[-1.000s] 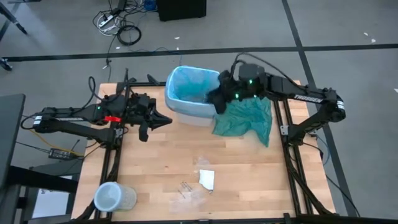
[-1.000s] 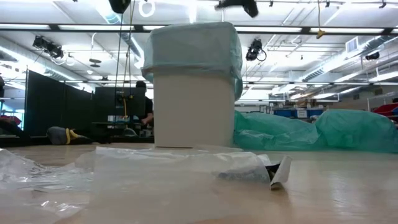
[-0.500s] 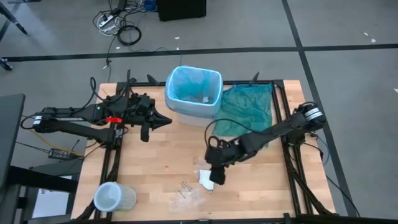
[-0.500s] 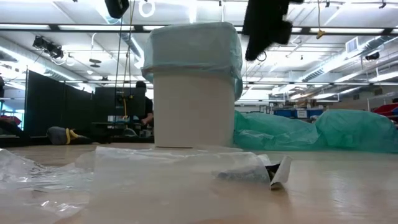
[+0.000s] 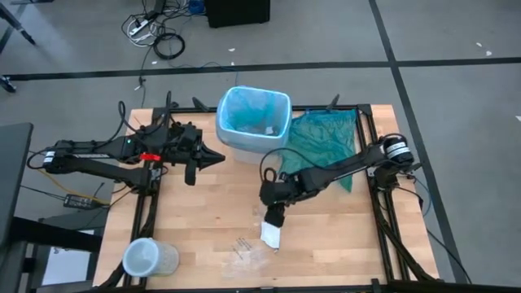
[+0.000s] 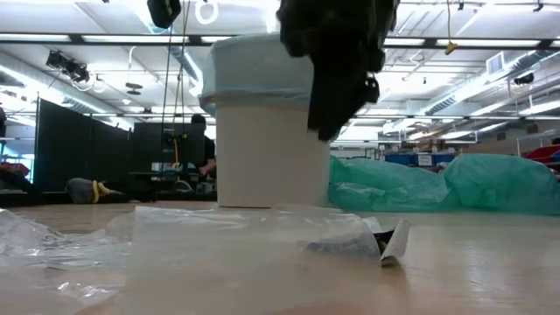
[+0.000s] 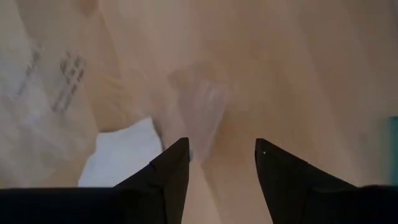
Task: Place trash/remove bag and relplace
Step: Put the transparent plastic into the trash bin
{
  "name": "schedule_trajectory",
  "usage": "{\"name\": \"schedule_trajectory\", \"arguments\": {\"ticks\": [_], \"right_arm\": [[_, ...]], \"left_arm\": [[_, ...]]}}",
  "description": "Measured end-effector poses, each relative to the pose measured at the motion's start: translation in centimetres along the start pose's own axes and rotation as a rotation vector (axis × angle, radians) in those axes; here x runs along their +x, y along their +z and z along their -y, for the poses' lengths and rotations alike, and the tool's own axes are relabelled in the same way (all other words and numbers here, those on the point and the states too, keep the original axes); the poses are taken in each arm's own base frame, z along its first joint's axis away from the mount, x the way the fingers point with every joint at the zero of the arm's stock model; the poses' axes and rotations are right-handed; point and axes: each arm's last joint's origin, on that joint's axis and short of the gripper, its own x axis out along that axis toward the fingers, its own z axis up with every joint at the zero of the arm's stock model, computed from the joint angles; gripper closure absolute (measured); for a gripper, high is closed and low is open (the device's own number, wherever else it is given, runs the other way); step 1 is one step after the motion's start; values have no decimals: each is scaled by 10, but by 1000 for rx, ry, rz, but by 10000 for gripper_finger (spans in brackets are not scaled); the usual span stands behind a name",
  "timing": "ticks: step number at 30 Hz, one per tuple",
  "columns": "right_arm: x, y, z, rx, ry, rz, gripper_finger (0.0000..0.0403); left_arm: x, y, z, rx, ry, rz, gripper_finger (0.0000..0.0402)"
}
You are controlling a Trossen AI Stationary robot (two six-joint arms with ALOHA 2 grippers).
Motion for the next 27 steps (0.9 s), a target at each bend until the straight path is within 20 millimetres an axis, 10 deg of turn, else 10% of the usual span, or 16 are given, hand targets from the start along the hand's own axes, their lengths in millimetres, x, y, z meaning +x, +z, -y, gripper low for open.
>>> {"name": "schedule_trajectory", "arguments": {"ticks": [19, 27], "right_arm": [[74, -25, -8, 55, -3, -96, 213], [67, -29, 0, 99, -89, -158, 390]], "left_arm": [[0, -8, -4, 42, 43, -84, 381], [0, -8, -5, 56, 68, -71, 381]]}}
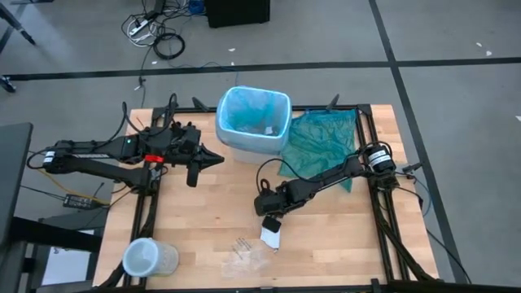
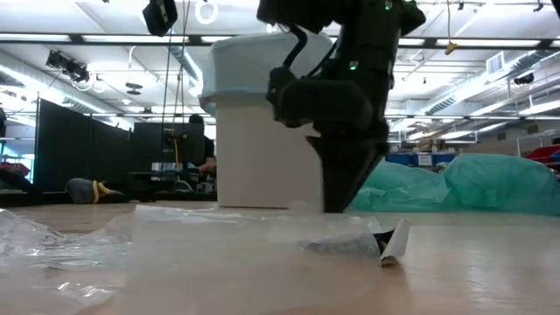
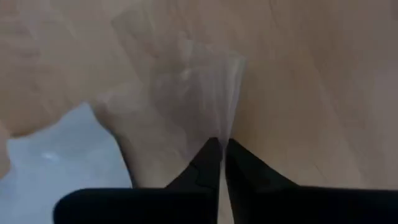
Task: Place trash/remove bag and relplace
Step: Put the transparent plastic into the trash bin
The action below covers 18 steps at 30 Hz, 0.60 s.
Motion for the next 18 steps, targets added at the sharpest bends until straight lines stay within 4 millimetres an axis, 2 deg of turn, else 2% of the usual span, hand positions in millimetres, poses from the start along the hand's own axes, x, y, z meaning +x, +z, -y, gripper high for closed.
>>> {"name": "schedule_trajectory", "arguments": {"ticks": [4, 9, 12, 18], "right_arm": [[-18, 5, -4, -11, 42, 12, 401], [-76, 18, -6, -16, 50, 99, 402], [-122, 26, -4, 2, 58, 197, 403], [-231, 43, 8, 79, 105, 531, 403]], "left_arm": [[0, 0, 0, 19, 5, 7, 381], [0, 0, 0, 20, 15, 7, 381], [0, 0, -1, 20, 19, 8, 381], [0, 0, -1, 20, 28, 8, 381]]}}
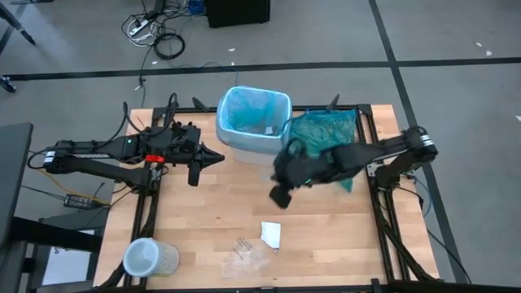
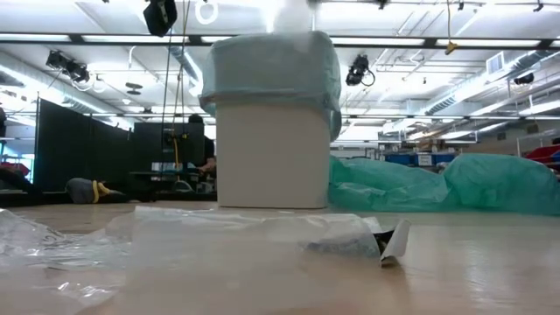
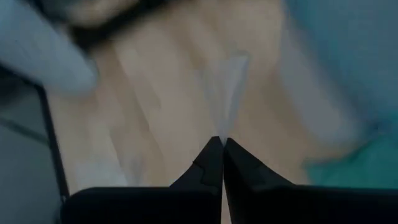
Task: Place trash/remove bag and relplace
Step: Put the transparent plastic into the trash bin, then put the white magazine paper into the trash bin
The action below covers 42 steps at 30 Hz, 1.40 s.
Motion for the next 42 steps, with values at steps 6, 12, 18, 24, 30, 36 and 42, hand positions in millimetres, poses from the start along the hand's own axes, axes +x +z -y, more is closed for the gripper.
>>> {"name": "schedule_trajectory", "arguments": {"ticks": [6, 12, 18, 24, 30, 36, 42], "right_arm": [[-72, 59, 12, -46, -23, 294, 403], [-85, 94, 43, -106, -140, 389, 403], [-56, 112, 81, -118, -202, 323, 403], [-17, 115, 110, -141, -254, 175, 396], [13, 110, 120, -231, -235, 53, 344], [-4, 113, 113, -269, -167, 90, 253], [-29, 92, 77, -185, 162, -54, 200]], "left_arm": [[0, 0, 0, 0, -1, 5, 381], [0, 1, -1, 0, 20, 12, 381], [0, 1, -1, -1, 24, 16, 381], [0, 1, -1, -1, 26, 16, 381], [0, 1, -1, -2, 30, 15, 381], [0, 0, -1, -2, 33, 7, 381], [0, -1, -2, 0, 38, -3, 381]]}}
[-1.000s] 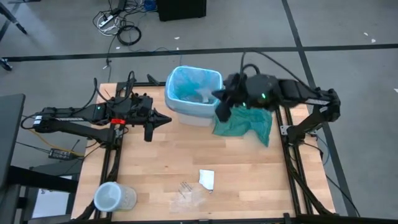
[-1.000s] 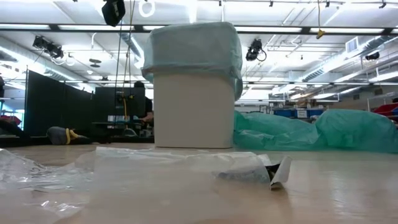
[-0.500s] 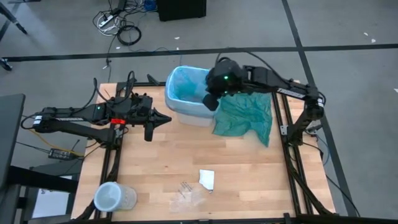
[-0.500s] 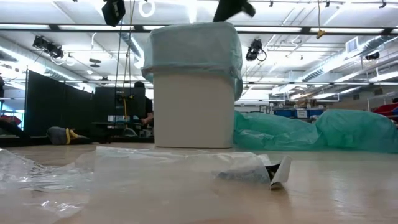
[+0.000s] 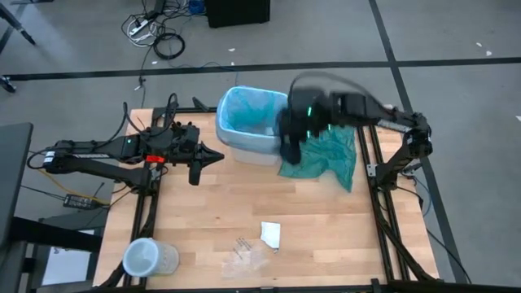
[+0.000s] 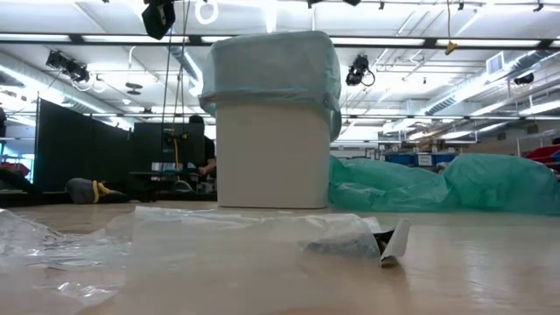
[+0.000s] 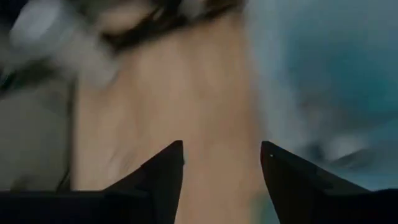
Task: Place trash/remove bag and relplace
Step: Put the white magazine paper into the trash bin
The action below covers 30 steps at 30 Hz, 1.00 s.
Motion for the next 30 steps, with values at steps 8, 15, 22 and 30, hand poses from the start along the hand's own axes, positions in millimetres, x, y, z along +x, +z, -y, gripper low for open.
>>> {"name": "schedule_trajectory", "arguments": {"ticks": [8, 15, 22, 30], "right_arm": [[49, -89, -77, -79, 62, -310, 212], [98, -157, -96, -16, 60, -256, 217], [126, -201, -84, 188, 73, -218, 218], [150, -226, -84, 233, 97, -221, 220]], "left_arm": [[2, -1, -1, 34, 22, -7, 381], [7, -3, -1, 55, 27, -22, 381], [12, -7, -2, 53, 29, -66, 381], [19, -10, -2, 53, 31, -95, 381]]}}
